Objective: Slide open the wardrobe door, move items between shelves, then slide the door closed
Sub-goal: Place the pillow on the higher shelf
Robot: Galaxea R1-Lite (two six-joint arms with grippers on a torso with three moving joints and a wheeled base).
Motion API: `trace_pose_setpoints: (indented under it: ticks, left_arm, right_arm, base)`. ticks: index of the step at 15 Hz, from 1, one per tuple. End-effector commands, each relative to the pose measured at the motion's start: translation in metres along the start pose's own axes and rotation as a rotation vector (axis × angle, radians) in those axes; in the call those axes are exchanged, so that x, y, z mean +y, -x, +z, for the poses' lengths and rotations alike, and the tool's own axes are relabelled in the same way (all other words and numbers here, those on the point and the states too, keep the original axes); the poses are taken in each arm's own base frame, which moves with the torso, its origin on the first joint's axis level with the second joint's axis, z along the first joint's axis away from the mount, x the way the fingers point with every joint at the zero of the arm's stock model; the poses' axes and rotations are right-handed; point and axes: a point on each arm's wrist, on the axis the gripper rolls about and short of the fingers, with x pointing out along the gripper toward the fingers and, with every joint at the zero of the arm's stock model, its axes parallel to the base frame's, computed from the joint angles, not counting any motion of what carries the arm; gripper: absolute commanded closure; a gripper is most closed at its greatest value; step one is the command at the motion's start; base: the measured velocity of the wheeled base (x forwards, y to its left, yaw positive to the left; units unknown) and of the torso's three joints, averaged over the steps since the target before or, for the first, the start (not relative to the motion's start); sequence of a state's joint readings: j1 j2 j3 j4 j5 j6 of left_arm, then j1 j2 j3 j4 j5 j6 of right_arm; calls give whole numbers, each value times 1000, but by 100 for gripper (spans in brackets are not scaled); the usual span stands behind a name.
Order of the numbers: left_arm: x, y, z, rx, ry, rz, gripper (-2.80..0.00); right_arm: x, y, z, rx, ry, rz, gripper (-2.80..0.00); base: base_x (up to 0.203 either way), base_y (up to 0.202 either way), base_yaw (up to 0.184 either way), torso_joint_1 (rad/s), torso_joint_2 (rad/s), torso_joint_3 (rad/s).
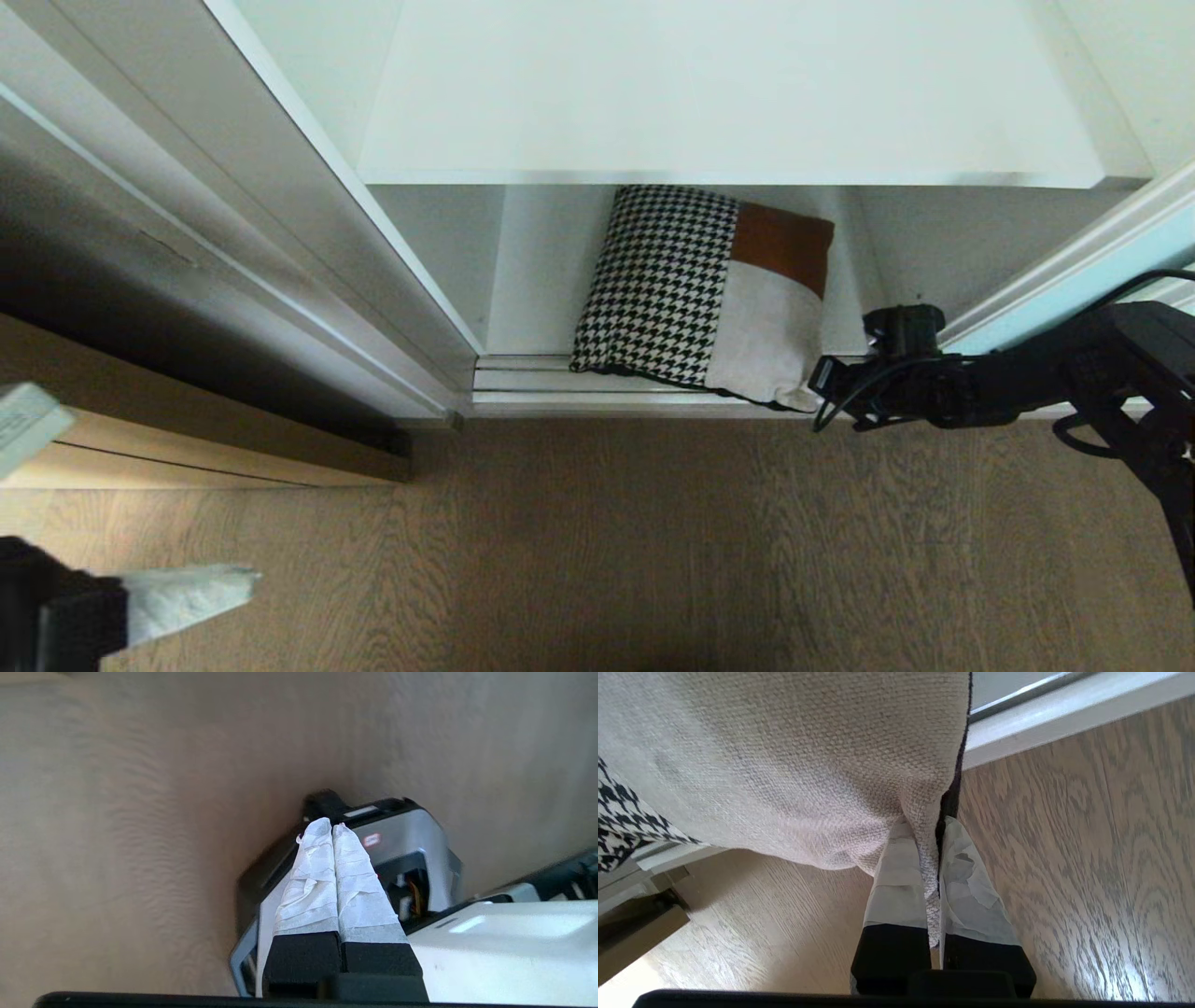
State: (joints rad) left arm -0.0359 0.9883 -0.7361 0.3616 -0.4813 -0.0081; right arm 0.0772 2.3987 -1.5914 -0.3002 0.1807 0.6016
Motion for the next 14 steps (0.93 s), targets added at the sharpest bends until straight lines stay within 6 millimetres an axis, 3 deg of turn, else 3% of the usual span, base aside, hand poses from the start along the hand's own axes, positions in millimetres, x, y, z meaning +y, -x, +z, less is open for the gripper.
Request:
trace_pose_setpoints:
  ticks: [1,7,10,14]
  left_arm:
    - [14,-40,4,103,22,-40,0]
    - [14,-136,-6,125,-81,-52,0]
    - [24,-180,-18,164,-78,-25,0]
    - [44,-251,-26,71,-100,61,0]
  right_arm:
    - [1,-1,1,-4,0,6,0]
    - [7,-1,-1,-2,11,18,0]
    - [13,4,3,-13,19,30,0]
    - [8,-2,-3,2,10,18,0]
  base:
    - [0,0,0,0,0,0]
    - [0,0,0,0,0,0]
    - [0,0,0,0,0,0]
    - [0,0,0,0,0,0]
